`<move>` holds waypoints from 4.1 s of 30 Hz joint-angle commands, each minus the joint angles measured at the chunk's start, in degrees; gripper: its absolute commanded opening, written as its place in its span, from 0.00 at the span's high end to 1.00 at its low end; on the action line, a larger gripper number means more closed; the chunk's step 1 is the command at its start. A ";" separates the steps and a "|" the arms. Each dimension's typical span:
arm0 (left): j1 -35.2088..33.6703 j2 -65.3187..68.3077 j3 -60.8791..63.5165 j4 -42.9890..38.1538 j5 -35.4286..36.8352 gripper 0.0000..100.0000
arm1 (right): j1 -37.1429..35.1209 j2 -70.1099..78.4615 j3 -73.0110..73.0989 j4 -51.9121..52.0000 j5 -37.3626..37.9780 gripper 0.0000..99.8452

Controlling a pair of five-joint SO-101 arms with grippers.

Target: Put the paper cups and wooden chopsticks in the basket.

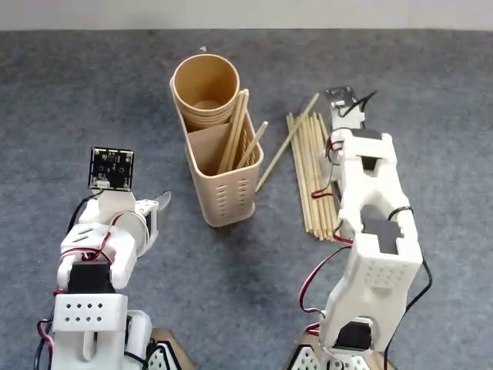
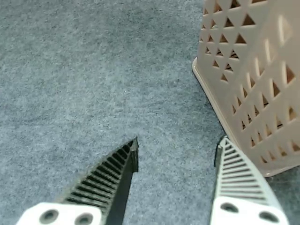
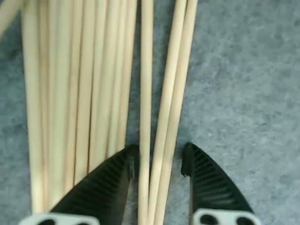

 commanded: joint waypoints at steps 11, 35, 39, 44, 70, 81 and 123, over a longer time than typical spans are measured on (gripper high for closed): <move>0.84 -0.57 -0.22 -0.88 0.53 0.74 | 1.10 -1.45 -5.14 2.15 0.09 0.99; 0.92 -0.57 -0.22 -0.88 0.53 0.74 | -25.71 -36.62 -35.03 7.87 -17.93 0.99; 0.84 -0.57 -0.13 -1.05 0.53 0.74 | -31.96 -40.40 -30.20 1.27 -18.99 0.99; 0.75 -0.48 -0.13 -1.14 0.53 0.74 | -36.09 -47.43 -14.64 -6.99 -20.57 0.99; 0.92 -0.48 -0.13 -1.05 0.53 0.74 | -34.07 -75.21 29.32 -26.51 -14.15 0.74; 1.01 -0.48 -0.13 -0.97 0.53 0.74 | -9.80 -42.95 -10.77 23.34 -4.66 0.74; 1.01 -0.48 0.75 -1.23 0.53 0.74 | 4.00 6.02 -15.78 12.53 2.46 0.74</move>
